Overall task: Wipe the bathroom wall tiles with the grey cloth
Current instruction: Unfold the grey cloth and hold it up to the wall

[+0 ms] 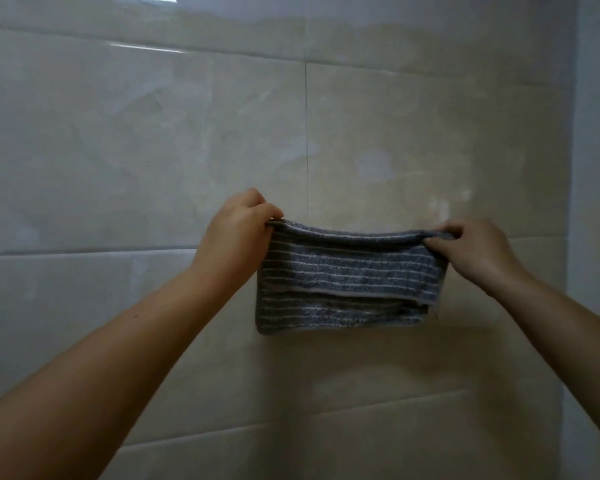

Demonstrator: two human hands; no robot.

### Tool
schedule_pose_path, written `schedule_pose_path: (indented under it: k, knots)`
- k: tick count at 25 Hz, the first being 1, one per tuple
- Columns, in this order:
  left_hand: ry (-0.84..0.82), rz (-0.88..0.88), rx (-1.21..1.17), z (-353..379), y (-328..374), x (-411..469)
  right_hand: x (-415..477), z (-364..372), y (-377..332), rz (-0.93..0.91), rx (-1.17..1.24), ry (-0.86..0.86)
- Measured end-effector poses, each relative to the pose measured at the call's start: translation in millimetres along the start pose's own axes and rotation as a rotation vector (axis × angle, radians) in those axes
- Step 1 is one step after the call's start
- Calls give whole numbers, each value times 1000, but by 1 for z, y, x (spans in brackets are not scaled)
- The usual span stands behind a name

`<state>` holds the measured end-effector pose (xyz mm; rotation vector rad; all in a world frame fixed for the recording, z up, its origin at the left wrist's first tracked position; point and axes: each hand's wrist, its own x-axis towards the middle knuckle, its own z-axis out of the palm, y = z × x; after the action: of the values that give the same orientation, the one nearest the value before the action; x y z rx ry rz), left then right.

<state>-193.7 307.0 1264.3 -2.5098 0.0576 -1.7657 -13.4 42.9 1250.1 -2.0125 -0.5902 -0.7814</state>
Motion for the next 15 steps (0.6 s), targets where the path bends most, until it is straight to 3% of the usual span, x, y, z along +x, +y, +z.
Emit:
schedule_pose_path:
  k: [2,5,7,9,11,15]
  knots:
    - [33,81,169,-3,-11,12,13,1,-16,-32,-136,87]
    - [-20,-223,114,4,-14,36,27,6,-34,51,-89,140]
    - [-12,-574,-333,10,-6,56,41,9,-38,164,157,172]
    - [74,-769,-762,17,5,74,59,10,-40,285,408,206]
    - [176,-783,-846,26,15,92,80,8,-39,341,564,205]
    - [353,-558,-587,43,33,123,123,3,-41,207,739,210]
